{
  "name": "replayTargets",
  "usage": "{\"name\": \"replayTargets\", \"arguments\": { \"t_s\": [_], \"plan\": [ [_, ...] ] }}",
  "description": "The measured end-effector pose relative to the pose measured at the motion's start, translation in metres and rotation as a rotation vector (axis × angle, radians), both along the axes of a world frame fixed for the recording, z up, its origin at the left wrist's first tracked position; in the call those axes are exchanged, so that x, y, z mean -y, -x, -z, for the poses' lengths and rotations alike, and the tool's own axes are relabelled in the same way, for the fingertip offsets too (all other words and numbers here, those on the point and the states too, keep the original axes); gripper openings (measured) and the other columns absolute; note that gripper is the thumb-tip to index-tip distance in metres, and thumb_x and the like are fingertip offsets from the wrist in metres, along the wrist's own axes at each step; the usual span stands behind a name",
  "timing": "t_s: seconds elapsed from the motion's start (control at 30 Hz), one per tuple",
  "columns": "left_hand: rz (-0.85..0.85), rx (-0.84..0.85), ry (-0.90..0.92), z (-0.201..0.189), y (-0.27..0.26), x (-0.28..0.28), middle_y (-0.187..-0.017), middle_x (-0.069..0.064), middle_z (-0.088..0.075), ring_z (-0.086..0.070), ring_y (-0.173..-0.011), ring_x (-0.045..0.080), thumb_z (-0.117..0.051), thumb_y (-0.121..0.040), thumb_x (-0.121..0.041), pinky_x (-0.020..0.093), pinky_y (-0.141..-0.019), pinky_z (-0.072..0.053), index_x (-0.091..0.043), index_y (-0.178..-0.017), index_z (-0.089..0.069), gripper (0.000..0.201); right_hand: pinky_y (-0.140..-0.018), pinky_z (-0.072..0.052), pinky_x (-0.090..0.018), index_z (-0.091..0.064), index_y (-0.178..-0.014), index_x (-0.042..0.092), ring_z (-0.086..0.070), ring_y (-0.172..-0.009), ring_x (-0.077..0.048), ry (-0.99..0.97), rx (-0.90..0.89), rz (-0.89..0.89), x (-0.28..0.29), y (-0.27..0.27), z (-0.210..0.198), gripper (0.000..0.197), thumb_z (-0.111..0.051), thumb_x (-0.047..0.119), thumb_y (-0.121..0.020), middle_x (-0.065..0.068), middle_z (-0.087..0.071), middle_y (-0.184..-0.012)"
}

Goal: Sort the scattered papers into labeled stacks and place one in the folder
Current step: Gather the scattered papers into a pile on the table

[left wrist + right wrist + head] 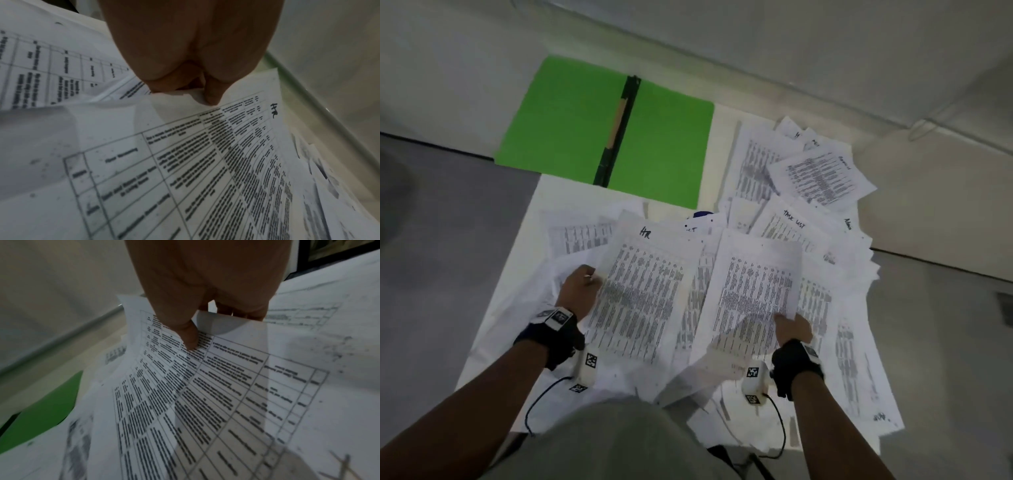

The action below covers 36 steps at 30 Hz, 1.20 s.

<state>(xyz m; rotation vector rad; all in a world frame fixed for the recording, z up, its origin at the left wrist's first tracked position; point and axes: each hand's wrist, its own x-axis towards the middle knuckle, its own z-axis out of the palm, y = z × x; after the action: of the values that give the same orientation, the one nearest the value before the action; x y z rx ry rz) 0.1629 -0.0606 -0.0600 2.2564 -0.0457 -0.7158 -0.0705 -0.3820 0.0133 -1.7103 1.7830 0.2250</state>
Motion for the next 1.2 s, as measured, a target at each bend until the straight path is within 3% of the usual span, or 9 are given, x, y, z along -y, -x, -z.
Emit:
{"name": "replayTargets", "arguments": {
  "t_s": [0.13,0.27,0.37,0.4,0.5,0.57,0.77,0.93,1.2],
  "plan": [
    [-0.041,0.011,-0.024,-0.001,0.000,0.015,-0.104,0.022,-0.064,-0.059,-0.097,0.037,-0.055,-0.092,-0.010,0.041,-0.085,-0.044,-0.002,-0.100,-0.056,0.012,-0.107,-0.035,-0.042,-0.047,-0.139,0.005,-0.045,-0.131,-0.035,-0.038,-0.294,-0.054,0.053,0.029,0.021,0.072,-0.050,0.056,-0.089,-0.021,-0.047,-0.142],
    [-0.105,0.002,-0.037,-0.007,0.010,0.027,-0.115,0.024,-0.063,-0.059,-0.106,0.039,-0.055,-0.093,-0.009,0.042,-0.088,-0.044,0.002,-0.112,-0.055,0.022,-0.115,-0.022,-0.046,-0.028,-0.150,0.008,-0.031,-0.141,-0.037,-0.065,-0.338,-0.048,0.093,0.065,0.059,0.092,-0.046,0.070,-0.085,-0.019,-0.025,-0.157],
    [-0.138,0.009,-0.059,-0.007,0.017,0.038,-0.120,0.025,-0.061,-0.057,-0.111,0.040,-0.055,-0.093,-0.008,0.043,-0.095,-0.043,0.004,-0.117,-0.056,0.028,-0.090,-0.043,-0.049,-0.045,-0.141,0.015,-0.055,-0.088,-0.038,-0.080,-0.395,-0.103,0.130,0.106,0.145,0.131,-0.048,0.100,-0.041,-0.022,-0.048,-0.136],
    [-0.140,0.009,-0.063,-0.008,0.018,0.040,-0.119,0.026,-0.061,-0.057,-0.111,0.041,-0.055,-0.093,-0.007,0.043,-0.094,-0.043,0.006,-0.116,-0.056,0.027,-0.084,-0.045,-0.048,-0.054,-0.131,0.015,-0.054,-0.083,-0.034,-0.057,-0.377,-0.088,0.130,0.107,0.145,0.124,-0.050,0.099,-0.040,-0.020,-0.052,-0.124],
    [-0.160,0.019,-0.084,-0.006,0.023,0.051,-0.116,0.027,-0.062,-0.057,-0.109,0.041,-0.054,-0.093,-0.006,0.042,-0.093,-0.042,0.008,-0.114,-0.057,0.026,-0.094,-0.043,-0.047,-0.065,-0.113,0.005,-0.054,-0.109,-0.036,0.079,-0.363,-0.113,0.102,0.080,0.057,0.068,-0.062,0.063,-0.076,-0.019,-0.052,-0.125],
    [-0.164,0.016,-0.101,-0.002,0.026,0.057,-0.117,0.028,-0.061,-0.057,-0.111,0.042,-0.054,-0.093,-0.007,0.043,-0.095,-0.042,0.009,-0.115,-0.057,0.027,-0.092,-0.043,-0.045,-0.071,-0.099,0.003,-0.054,-0.108,-0.038,0.176,-0.275,-0.126,0.102,0.074,0.040,0.047,-0.064,0.044,-0.079,-0.018,-0.058,-0.119],
    [-0.157,-0.044,-0.116,0.008,0.035,0.079,-0.124,0.026,-0.058,-0.054,-0.115,0.041,-0.057,-0.093,-0.011,0.041,-0.097,-0.040,0.007,-0.123,-0.054,0.035,-0.077,-0.055,-0.043,-0.072,-0.091,-0.003,-0.063,-0.085,-0.038,0.270,0.036,0.024,0.123,0.072,0.050,0.028,-0.065,0.023,-0.082,-0.023,-0.067,-0.094],
    [-0.122,-0.068,-0.125,0.010,0.041,0.085,-0.115,0.024,-0.064,-0.060,-0.104,0.038,-0.063,-0.089,-0.011,0.039,-0.086,-0.043,0.004,-0.117,-0.057,0.032,-0.083,-0.047,-0.040,-0.047,-0.127,0.005,-0.061,-0.104,-0.040,0.082,0.362,0.211,0.131,0.040,0.036,0.051,-0.073,0.014,-0.084,-0.023,-0.061,-0.120],
    [-0.134,-0.102,-0.098,0.018,0.041,0.077,-0.103,0.021,-0.067,-0.063,-0.098,0.039,-0.068,-0.080,-0.001,0.048,-0.090,-0.049,0.000,-0.105,-0.059,0.026,-0.098,-0.043,-0.043,-0.036,-0.143,-0.001,-0.040,-0.129,-0.039,-0.078,0.140,-0.063,0.131,-0.011,0.038,0.076,-0.073,0.028,-0.083,-0.017,-0.022,-0.151]
  ]
}}
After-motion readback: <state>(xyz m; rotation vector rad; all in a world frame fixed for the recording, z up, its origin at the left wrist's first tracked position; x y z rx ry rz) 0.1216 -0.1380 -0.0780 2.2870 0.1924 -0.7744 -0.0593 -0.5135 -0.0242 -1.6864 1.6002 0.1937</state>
